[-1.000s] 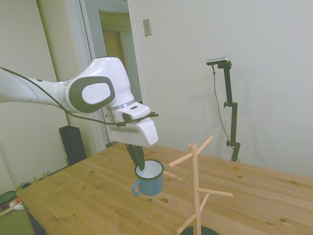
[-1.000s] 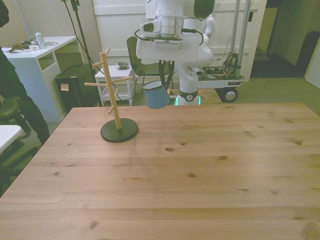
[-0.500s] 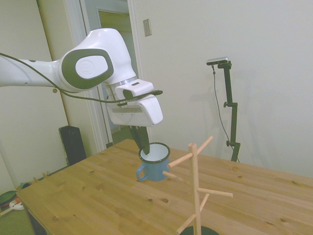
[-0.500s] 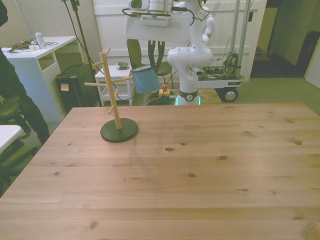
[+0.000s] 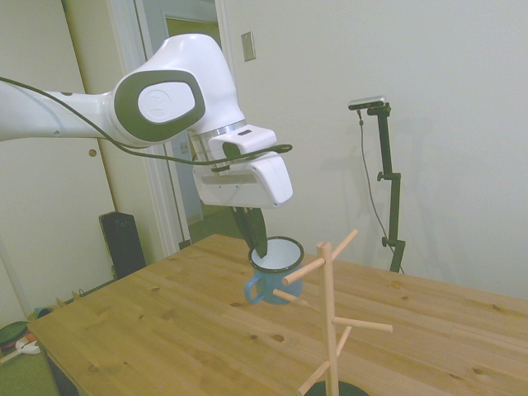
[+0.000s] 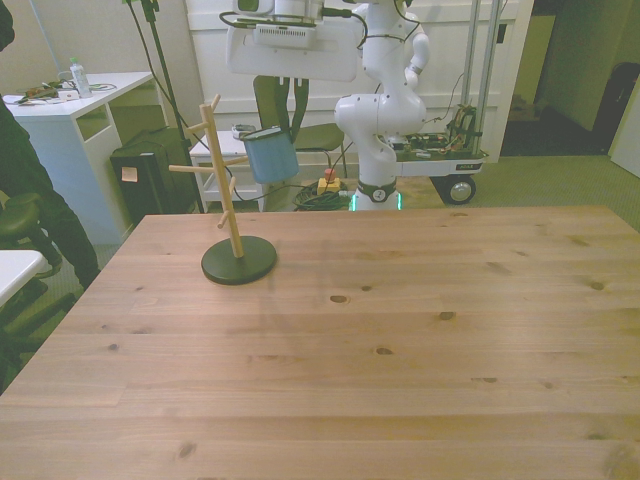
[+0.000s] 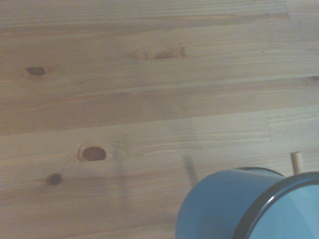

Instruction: Hang the mug

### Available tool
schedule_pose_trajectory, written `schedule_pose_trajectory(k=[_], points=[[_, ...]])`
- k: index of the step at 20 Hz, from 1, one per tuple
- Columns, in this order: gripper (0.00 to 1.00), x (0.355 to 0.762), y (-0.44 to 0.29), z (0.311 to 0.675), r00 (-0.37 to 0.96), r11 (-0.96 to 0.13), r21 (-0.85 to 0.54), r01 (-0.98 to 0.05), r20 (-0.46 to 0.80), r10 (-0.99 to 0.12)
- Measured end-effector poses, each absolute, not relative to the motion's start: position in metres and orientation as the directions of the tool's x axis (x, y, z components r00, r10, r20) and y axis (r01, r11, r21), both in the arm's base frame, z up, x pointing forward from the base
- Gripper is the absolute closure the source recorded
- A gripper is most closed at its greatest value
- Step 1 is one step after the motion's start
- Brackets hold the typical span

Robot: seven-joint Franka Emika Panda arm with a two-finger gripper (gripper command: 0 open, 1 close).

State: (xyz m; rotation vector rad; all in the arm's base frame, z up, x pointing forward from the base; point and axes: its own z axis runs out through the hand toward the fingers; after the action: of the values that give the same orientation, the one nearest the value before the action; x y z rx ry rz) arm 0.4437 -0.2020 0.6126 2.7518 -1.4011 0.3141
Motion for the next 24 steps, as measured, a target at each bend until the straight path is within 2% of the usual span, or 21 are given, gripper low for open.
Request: schedule_pose_trajectory(k=[21, 22, 24], points=[[1.0, 0.474, -0.248, 0.607, 0.563, -0.577, -0.043, -0.816, 0.165, -0.81], [0.0, 0.475, -0.248, 0.606, 0.563, -0.575, -0.042, -0.817, 0.154, -0.812], [0.0, 0.476, -0.248, 0.604, 0.564, -0.573, -0.038, -0.819, 0.133, -0.815]])
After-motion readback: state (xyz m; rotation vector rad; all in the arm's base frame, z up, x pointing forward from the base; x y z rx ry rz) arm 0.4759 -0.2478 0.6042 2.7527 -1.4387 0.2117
